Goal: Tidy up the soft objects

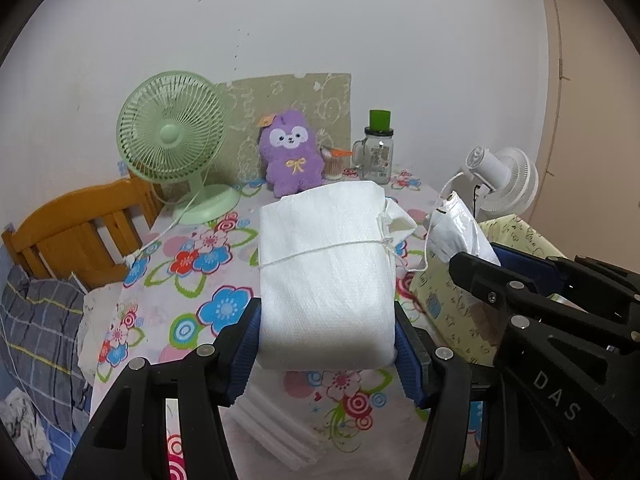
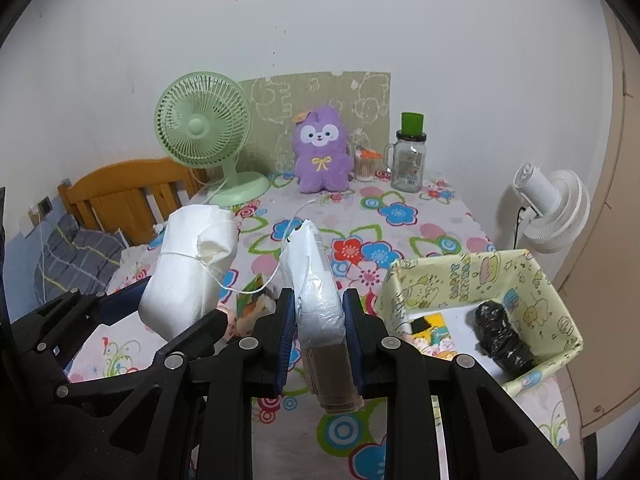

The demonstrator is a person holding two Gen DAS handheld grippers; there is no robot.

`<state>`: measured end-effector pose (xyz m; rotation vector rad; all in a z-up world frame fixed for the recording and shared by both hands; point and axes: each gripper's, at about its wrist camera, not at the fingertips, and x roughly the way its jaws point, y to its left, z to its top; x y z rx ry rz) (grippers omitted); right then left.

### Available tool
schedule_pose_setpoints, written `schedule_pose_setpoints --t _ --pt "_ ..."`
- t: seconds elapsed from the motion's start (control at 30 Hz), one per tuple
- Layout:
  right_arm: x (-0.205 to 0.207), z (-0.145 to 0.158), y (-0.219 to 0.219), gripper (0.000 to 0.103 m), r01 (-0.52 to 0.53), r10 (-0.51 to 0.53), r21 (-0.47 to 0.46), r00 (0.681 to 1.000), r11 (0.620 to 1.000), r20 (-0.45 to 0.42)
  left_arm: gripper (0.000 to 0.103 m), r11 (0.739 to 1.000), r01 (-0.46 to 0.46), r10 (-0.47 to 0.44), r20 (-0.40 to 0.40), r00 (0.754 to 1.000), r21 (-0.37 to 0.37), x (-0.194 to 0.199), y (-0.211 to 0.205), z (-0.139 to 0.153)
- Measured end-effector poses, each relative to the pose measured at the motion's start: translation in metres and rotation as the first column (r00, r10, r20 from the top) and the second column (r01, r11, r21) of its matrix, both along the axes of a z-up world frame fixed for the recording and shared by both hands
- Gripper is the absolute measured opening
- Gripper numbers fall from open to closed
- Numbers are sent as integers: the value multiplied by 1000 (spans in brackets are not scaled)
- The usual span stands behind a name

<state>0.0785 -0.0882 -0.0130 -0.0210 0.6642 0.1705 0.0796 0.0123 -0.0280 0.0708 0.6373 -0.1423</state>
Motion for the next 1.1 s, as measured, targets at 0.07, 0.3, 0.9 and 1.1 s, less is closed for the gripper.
schedule_pose_setpoints --t 0.07,0.3,0.9,1.1 --pt "-1 4 -4 27 1 -1 2 1000 1000 7 62 1000 8 -8 7 1000 0 1 -5 4" --pt "0 15 -20 27 14 -14 4 1000 1000 28 62 1000 29 -29 24 999 7 3 -25 14" --pt "8 25 -72 27 67 -68 16 997 998 37 62 996 85 -86 22 996 8 18 -79 20" --pt "11 24 -90 27 91 -92 16 995 996 29 62 994 111 -111 15 994 13 23 -97 19"
